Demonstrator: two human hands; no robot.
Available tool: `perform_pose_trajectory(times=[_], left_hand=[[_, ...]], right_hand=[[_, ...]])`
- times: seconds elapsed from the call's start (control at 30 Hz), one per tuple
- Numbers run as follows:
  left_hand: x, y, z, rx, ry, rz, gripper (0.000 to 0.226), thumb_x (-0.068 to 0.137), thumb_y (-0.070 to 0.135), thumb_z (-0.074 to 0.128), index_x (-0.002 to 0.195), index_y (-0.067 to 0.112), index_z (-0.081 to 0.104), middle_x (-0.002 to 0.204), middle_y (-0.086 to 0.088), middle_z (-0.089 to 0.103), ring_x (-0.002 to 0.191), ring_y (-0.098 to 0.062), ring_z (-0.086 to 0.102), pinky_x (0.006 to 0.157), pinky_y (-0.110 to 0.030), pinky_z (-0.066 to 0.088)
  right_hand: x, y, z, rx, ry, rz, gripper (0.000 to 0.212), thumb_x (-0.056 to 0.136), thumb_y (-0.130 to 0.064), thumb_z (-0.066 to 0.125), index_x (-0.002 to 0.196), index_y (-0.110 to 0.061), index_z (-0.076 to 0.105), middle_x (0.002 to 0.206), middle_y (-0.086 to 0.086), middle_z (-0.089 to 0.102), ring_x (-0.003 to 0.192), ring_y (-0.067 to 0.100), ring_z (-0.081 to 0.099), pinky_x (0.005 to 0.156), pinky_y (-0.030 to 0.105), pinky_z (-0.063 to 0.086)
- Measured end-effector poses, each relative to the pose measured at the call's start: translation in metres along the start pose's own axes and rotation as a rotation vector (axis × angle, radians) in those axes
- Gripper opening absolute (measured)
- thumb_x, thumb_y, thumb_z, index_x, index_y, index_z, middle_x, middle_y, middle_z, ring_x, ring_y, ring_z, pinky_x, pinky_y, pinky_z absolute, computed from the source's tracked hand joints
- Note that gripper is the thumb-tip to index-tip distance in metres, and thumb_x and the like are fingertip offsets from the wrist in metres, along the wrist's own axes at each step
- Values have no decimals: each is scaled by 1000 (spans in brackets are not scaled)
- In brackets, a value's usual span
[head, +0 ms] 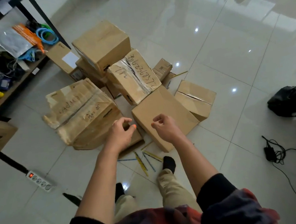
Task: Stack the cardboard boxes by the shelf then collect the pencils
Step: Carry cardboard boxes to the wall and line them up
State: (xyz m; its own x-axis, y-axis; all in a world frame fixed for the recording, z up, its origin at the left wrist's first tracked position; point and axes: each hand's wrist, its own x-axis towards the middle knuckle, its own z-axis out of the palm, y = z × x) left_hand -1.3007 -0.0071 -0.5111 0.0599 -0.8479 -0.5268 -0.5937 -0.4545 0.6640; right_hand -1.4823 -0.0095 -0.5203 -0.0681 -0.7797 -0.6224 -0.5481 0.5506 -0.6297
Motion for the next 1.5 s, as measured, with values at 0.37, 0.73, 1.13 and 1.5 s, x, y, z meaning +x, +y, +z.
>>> perform_pose_trajectory(times=[0.37, 0.73, 1.13, 1.5], left_hand=[[88, 19, 111, 140, -112, -54, 26, 94, 29, 61, 118, 20, 60, 126, -2, 53, 102, -11, 49, 84, -25, 36], [183, -47, 231, 304, -389, -183, 56, 93, 35, 61, 142, 20, 37, 149, -6, 35, 131, -26, 43, 107, -42, 39], [285, -94, 281, 504, -183, -334, 93, 90, 42, 65, 156, 27, 1, 161, -7, -21, 147, -41, -12, 118, -52, 11], [264, -115, 291, 435, -257, -381, 102, 82, 66, 60, 154, 39, -7, 160, 7, -26, 146, -40, -18, 117, -57, 8]], right_hand=[[106, 75, -34, -99, -75, 39, 29, 96, -30, 56, 123, -19, 58, 128, 7, 45, 100, 14, 45, 85, 26, 35], [220, 171, -13, -229, -167, 118, 37, 97, -29, 54, 132, -17, 50, 136, 9, 41, 111, 23, 50, 91, 31, 42], [328, 240, -3, -537, 58, 141, 99, 86, -51, 67, 156, -23, 2, 161, 20, -12, 148, 43, -7, 118, 57, 10], [330, 279, -7, -542, 11, 271, 140, 55, -60, 86, 150, -38, -14, 145, 18, 23, 135, 39, 31, 111, 60, 24]])
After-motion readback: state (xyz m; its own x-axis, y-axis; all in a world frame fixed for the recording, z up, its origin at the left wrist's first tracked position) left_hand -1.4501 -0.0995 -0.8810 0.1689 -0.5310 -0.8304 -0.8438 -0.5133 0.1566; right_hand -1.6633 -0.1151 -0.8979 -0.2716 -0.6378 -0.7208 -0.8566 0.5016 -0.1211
